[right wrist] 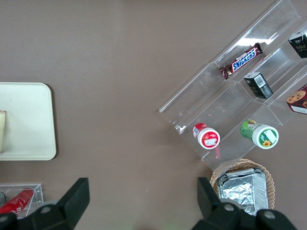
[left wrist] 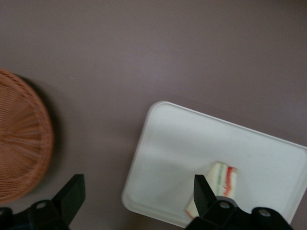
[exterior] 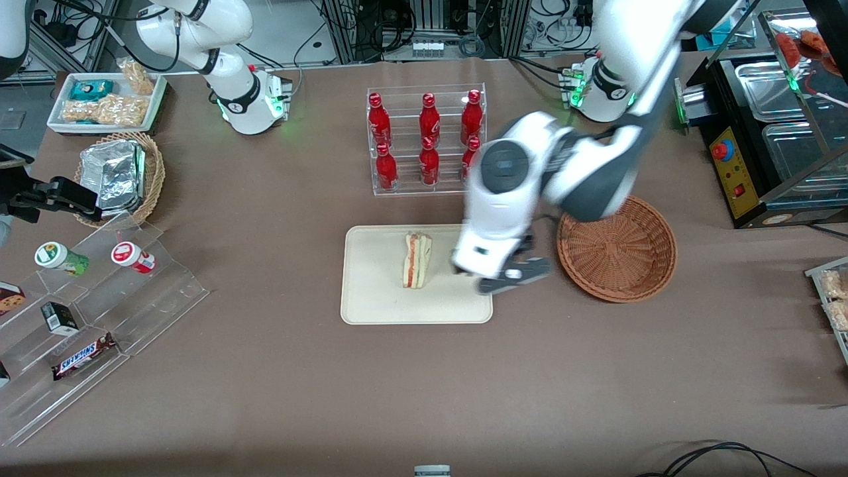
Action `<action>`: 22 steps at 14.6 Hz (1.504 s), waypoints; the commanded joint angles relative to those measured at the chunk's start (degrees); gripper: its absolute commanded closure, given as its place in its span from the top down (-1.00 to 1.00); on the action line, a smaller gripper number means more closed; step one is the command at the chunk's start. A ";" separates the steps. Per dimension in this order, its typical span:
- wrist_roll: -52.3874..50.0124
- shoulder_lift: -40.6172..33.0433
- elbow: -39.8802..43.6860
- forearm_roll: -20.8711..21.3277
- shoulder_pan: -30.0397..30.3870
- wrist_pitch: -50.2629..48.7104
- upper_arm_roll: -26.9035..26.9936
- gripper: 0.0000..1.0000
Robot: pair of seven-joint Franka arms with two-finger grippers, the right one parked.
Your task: Place sandwich from basket to tray
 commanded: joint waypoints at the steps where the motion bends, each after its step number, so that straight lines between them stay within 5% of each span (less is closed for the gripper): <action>1: 6.31 -5.74 -4.37 -1.97 6.94 -5.17 -0.39 1.00; 6: 23.36 -13.47 -4.28 -3.37 20.73 -19.06 -0.30 1.00; 9: 33.56 -19.62 -4.89 -7.76 26.20 -24.95 0.66 1.00; 13: 36.22 -27.80 -6.92 -11.19 22.36 -26.73 9.09 1.00; 22: 44.22 -28.78 -5.25 -11.02 22.61 -28.40 9.28 1.00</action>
